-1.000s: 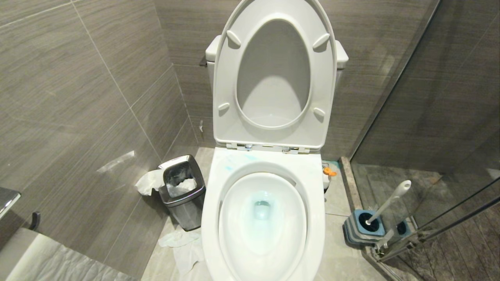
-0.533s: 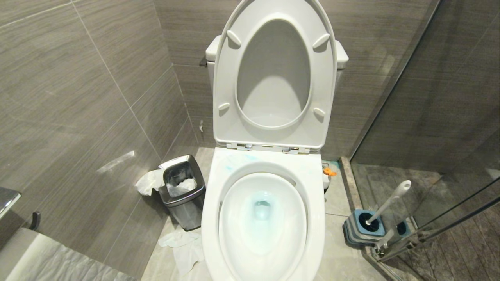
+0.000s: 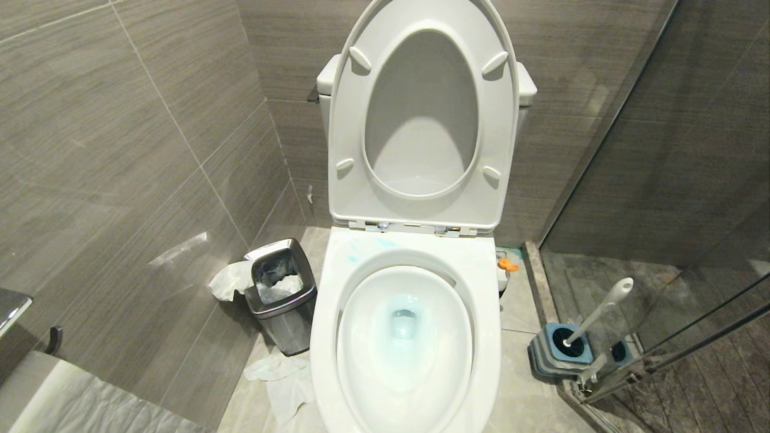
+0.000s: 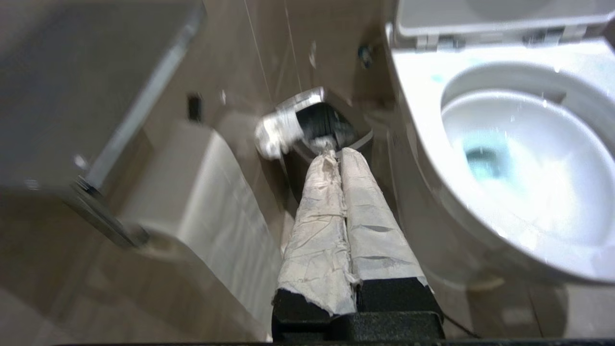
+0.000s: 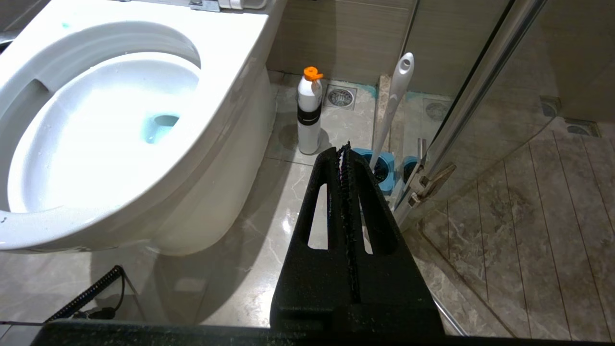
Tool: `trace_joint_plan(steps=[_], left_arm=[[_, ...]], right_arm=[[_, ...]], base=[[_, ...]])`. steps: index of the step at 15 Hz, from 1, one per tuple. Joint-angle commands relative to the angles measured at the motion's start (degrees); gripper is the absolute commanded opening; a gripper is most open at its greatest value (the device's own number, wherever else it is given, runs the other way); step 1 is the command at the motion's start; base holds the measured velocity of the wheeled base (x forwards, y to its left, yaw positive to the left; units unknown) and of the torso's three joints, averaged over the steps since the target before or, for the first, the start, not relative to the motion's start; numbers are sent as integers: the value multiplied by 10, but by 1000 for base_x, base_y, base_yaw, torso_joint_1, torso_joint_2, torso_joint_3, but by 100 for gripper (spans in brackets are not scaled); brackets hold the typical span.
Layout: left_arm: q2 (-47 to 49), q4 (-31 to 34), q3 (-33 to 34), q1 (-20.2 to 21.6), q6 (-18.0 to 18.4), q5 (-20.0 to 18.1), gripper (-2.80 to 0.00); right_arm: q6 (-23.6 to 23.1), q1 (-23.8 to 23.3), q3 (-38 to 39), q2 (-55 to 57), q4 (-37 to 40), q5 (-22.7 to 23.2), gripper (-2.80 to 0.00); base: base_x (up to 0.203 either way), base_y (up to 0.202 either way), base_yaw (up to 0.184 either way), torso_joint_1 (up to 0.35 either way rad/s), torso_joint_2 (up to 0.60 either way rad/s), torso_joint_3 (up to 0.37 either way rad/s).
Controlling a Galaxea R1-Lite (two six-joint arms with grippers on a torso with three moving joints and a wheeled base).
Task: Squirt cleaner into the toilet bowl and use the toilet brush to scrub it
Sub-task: Flush the toilet
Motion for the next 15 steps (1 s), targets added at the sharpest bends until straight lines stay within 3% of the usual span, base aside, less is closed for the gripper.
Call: trace_joint_plan(steps=[1,9,15], left_arm=[[24,0,-53,0,6,-1,-280],[259,-35,-300,-1,34,-4,-280],[400,-37,-424,-1,49,-77,-280]], right_arm=[[0,0,0,1,0,0,-280],[-1,0,0,2,0,0,-280],[0,0,0,1,0,0,-280]], base=[[0,0,0,0,0,0],[0,0,0,0,0,0],[0,0,0,0,0,0]])
